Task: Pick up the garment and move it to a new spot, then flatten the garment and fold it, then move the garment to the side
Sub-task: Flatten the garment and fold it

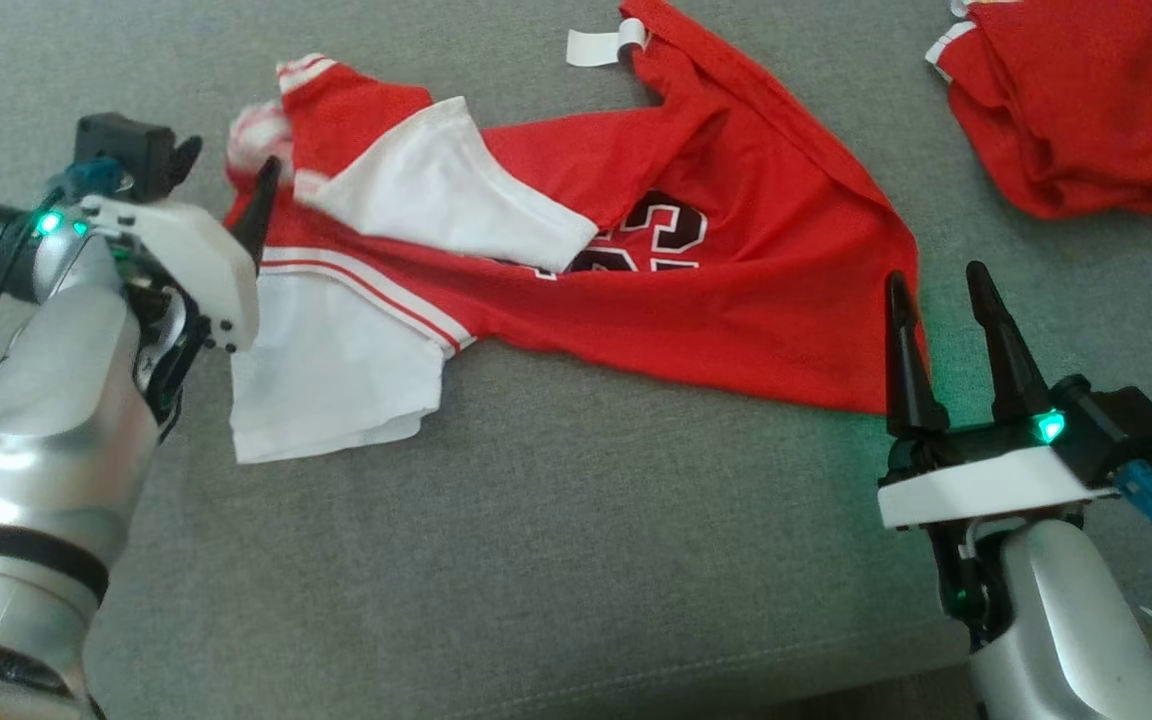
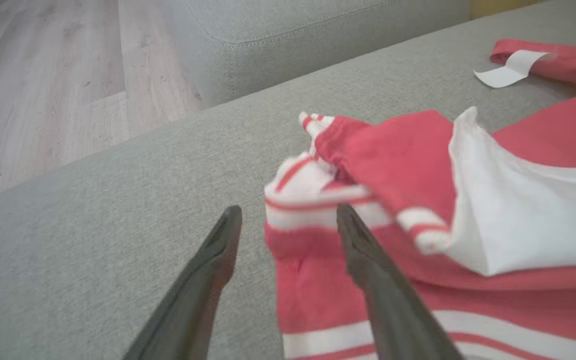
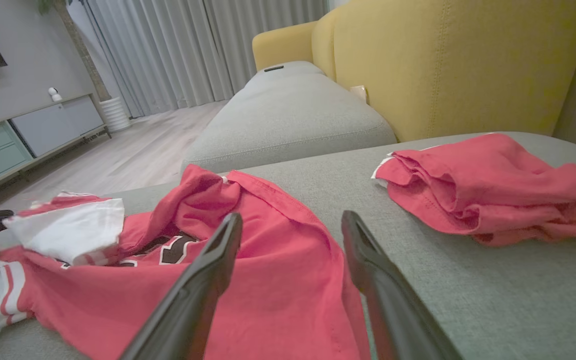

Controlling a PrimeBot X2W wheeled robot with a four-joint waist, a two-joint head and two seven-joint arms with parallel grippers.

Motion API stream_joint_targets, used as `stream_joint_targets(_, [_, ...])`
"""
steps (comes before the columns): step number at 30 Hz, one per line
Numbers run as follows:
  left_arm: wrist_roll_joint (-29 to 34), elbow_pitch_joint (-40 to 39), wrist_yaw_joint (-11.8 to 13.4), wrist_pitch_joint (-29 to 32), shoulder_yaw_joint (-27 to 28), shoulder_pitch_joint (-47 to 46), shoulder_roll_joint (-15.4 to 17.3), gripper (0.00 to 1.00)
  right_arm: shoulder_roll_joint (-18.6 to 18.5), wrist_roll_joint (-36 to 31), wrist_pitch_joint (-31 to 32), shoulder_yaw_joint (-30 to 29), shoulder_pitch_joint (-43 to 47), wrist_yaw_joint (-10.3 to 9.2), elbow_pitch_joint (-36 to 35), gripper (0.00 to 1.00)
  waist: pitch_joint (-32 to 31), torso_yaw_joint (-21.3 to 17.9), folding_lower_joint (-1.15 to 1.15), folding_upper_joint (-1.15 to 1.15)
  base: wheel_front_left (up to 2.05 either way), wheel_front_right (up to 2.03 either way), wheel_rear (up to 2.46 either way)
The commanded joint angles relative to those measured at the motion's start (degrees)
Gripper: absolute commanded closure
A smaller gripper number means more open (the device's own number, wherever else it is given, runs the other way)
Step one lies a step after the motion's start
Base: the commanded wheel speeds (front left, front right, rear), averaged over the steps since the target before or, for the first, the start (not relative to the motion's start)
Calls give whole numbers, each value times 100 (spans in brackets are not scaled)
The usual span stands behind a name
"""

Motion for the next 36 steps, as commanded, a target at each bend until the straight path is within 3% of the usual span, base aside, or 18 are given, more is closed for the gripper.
stream_joint_targets(1, [-55,-54,8,-158,117,-236,275,0,-36,11,-53,112,-121,-4,-166,0,-51,49,-1,0,0,0,0])
stream_joint_targets(7, [-284,30,8,-644,187,2,165,0,-36,-22,-53,-33,-76,-4,-116,0,-326,260,-1,0,0,0,0])
stream_joint_targets(12, [-492,-366,74,-793,483,438,67,0,-36,-60,-53,-209,31,-4,-119,0,-635,500,-1,0,0,0,0])
stream_joint_targets(19, [-477,-1923,473,-802,1262,1416,44,0,-36,-96,-53,-373,190,-4,-142,0,-963,750,-1,0,0,0,0])
stream_joint_targets(23, [-94,-3037,701,-802,1608,2277,-12,0,-36,-87,-53,-423,315,-4,-155,0,-1161,857,-1,0,0,0,0])
stream_joint_targets(28, [177,-4000,886,-803,1975,3251,-384,0,-36,-97,-53,-340,456,-4,-151,0,-1335,944,-1,0,0,0,0])
stream_joint_targets(36, [419,-4512,791,-803,2477,4194,-1049,0,-36,-20,-53,-339,552,-4,-184,0,-1465,940,-1,0,0,0,0])
